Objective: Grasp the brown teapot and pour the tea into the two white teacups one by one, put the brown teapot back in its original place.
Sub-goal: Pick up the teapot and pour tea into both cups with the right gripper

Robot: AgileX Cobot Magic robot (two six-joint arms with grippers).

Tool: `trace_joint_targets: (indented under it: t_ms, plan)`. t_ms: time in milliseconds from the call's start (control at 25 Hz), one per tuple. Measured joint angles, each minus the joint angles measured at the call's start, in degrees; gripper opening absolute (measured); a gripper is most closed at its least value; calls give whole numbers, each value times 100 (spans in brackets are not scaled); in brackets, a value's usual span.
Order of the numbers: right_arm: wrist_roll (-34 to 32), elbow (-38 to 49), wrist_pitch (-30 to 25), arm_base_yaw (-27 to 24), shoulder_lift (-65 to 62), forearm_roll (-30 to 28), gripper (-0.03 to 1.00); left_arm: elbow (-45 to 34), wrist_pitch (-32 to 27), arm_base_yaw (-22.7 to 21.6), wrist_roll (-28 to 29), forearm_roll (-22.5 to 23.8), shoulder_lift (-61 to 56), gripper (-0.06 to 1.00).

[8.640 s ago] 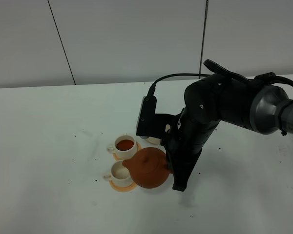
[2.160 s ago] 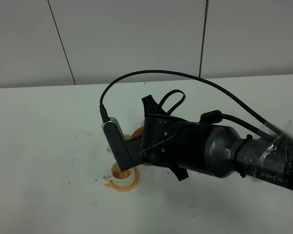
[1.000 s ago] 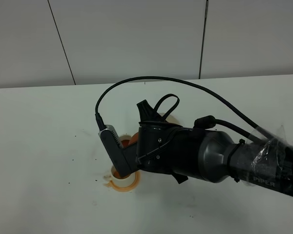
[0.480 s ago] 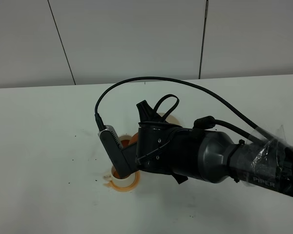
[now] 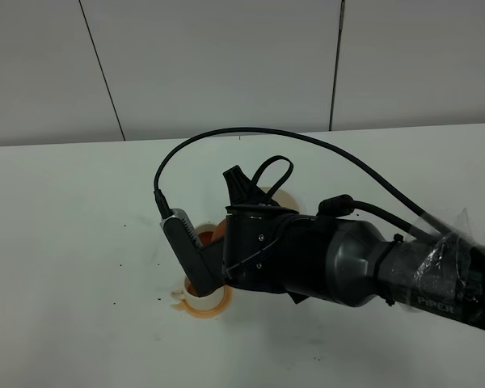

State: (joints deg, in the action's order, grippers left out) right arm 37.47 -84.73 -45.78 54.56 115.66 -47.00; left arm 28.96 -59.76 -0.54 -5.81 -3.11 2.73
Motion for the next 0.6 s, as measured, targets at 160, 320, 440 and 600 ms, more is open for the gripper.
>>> trace_joint_targets:
  t_ms: [160, 320, 440, 600]
  plan:
    - [-11, 0, 0, 0, 0, -1, 10, 0, 0, 0, 0, 0, 0, 23]
    - [-11, 0, -2, 5, 0, -5, 10, 0, 0, 0, 0, 0, 0, 23]
    - [-11, 0, -2, 5, 0, -5, 10, 0, 0, 0, 0, 0, 0, 23]
    - [-5, 0, -2, 5, 0, -7, 10, 0, 0, 0, 0, 0, 0, 23]
